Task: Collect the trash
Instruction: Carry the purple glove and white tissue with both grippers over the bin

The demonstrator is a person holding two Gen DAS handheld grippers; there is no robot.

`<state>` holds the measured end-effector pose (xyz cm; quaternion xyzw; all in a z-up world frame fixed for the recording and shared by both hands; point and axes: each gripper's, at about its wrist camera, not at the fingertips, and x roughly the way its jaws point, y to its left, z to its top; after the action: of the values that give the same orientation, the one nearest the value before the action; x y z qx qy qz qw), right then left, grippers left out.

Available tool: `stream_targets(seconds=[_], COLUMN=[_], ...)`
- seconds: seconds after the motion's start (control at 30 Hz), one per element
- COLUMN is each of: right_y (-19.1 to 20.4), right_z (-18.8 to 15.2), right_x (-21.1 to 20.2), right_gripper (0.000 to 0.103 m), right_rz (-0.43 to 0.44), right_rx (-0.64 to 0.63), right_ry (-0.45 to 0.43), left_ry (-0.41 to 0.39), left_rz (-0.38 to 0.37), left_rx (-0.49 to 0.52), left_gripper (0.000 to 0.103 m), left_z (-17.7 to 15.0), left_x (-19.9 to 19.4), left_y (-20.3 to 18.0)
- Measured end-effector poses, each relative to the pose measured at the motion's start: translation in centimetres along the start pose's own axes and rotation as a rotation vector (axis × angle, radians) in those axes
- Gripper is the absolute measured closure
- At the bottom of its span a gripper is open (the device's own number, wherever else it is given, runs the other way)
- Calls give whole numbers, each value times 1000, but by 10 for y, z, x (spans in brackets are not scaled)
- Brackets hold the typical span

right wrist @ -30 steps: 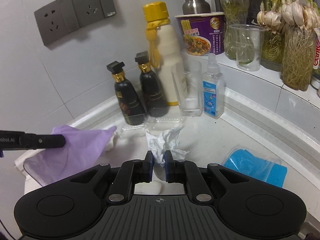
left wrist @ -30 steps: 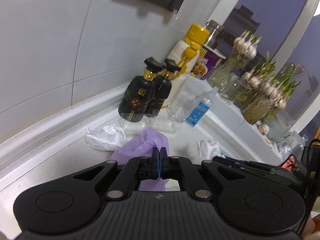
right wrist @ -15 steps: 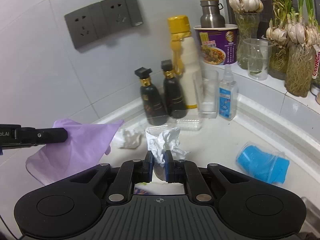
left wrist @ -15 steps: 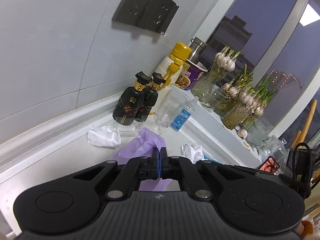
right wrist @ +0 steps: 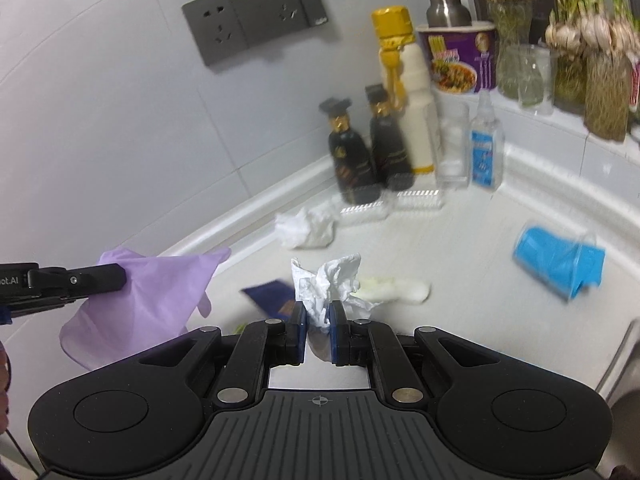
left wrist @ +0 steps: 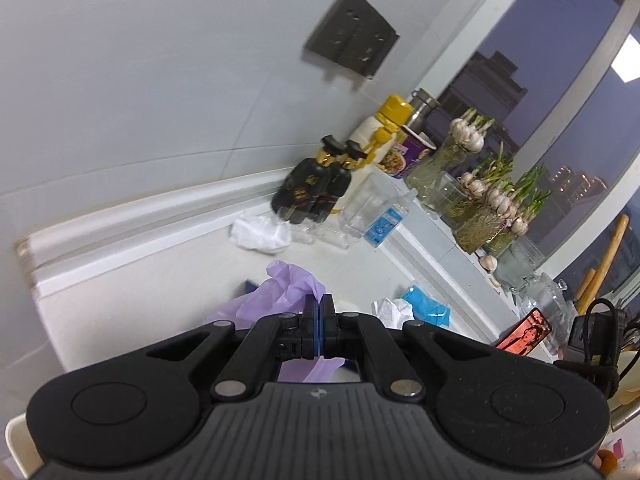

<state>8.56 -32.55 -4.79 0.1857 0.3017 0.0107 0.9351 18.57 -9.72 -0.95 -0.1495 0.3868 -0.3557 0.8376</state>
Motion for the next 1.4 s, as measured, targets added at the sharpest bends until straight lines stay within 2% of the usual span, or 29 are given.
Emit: stream_targets(seconds=[0.33, 0.77, 0.9, 1.07, 1.27, 1.4], right_y=[28, 88, 116, 156, 195, 211], right_z=[-36, -82, -96, -118, -146, -164], right_x=[-2, 12, 21, 40, 73, 103], right_gripper=[94, 94, 94, 94, 94, 94], right_rz=[51, 200, 270, 313, 302, 261], right_rx=[16, 4, -24, -107, -207, -239], right_ry=[88, 214, 267, 347, 425, 446], left_ry=[-15, -28, -6, 19, 55, 88], left_rz=[57, 191, 241, 300, 341, 383], left_rx=[-102, -271, -288, -320, -413, -442], left_gripper=[103, 103, 103, 103, 103, 102], left_z=[-32, -75, -89, -106, -128, -138], left_x=[-40, -88, -92, -92, -81, -64], left_y=[36, 97, 113, 138, 178, 204])
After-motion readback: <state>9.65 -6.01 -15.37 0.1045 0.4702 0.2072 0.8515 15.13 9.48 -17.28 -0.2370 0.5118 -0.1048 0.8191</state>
